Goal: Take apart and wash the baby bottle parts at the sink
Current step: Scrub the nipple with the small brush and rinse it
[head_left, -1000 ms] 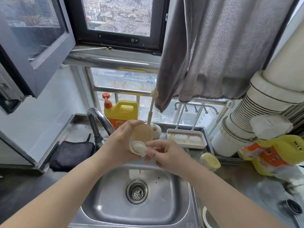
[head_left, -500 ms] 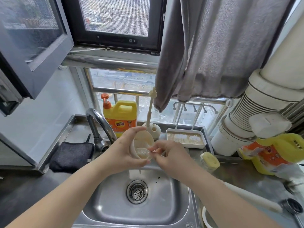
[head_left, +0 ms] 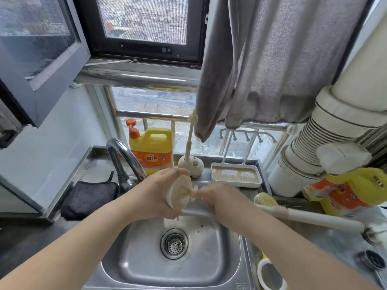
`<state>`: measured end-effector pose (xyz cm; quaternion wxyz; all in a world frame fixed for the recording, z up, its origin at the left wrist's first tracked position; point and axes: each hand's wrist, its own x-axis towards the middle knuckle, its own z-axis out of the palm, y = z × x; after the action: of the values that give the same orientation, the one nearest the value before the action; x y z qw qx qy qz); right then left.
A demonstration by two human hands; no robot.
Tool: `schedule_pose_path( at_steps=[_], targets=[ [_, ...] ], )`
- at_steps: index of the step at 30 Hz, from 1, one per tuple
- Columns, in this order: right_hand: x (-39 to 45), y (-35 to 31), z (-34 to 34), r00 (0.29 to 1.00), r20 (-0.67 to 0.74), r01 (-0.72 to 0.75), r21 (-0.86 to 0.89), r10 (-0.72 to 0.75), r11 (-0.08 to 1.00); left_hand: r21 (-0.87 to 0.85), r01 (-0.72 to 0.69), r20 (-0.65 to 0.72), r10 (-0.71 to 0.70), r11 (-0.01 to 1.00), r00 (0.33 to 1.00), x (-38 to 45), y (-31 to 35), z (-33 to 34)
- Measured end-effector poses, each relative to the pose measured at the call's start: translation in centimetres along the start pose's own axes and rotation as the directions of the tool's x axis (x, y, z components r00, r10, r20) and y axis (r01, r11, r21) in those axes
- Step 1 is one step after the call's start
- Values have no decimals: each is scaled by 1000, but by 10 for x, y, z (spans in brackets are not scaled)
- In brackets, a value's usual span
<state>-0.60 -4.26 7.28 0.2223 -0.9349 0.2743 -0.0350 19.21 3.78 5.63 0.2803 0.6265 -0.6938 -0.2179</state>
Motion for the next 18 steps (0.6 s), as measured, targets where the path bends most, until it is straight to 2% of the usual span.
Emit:
schedule_pose_path(
  at_steps=[2, 3, 4, 5, 6, 7, 9, 10, 11, 12, 13, 15, 18],
  targets=[
    [3, 6, -1, 965, -155, 171, -235, -210, 957, -104, 5, -20, -7, 995, 1000, 4, 5, -6],
    [4, 13, 2, 935, -219, 212, -281, -278, 936, -116, -11, -27, 8, 993, 1000, 7, 6, -9],
    [5, 17, 3, 923, -247, 238, -237, -295, 942, -112, -28, -26, 26, 993, 999, 9, 7, -11],
    [6, 19, 5, 935, -261, 226, -82, -240, 971, -106, -43, -31, 39, 993, 999, 10, 8, -12],
    [5, 17, 7, 967, -223, 157, 138, -124, 978, -101, -52, -44, 48, 993, 998, 9, 8, -12],
    [4, 13, 8, 990, -137, 64, 334, -19, 941, -90, -66, -63, 60, 994, 996, 8, 9, -11],
    [3, 7, 10, 998, 19, -62, 643, 66, 763, -33, -106, -113, 102, 994, 988, 8, 10, -9],
    [0, 4, 10, 993, 96, -118, 775, 70, 621, -10, -123, -138, 121, 992, 983, 8, 11, -8],
    [-2, 3, 11, 985, 156, -169, 864, 68, 474, 2, -132, -151, 131, 991, 980, 8, 11, -8],
    [-3, 2, 10, 979, 192, -201, 905, 63, 374, 7, -131, -150, 131, 991, 980, 9, 12, -9],
    [-3, 3, 9, 976, 212, -219, 913, 58, 344, 7, -123, -138, 123, 992, 983, 9, 13, -9],
    [-2, 2, 6, 971, 223, -237, 885, 82, 401, -1, -92, -103, 92, 996, 990, 6, 14, -8],
    [2, 2, -2, 971, 118, -228, 730, 210, 644, -52, -58, -73, 54, 997, 996, 1, 14, 0]
  ],
)
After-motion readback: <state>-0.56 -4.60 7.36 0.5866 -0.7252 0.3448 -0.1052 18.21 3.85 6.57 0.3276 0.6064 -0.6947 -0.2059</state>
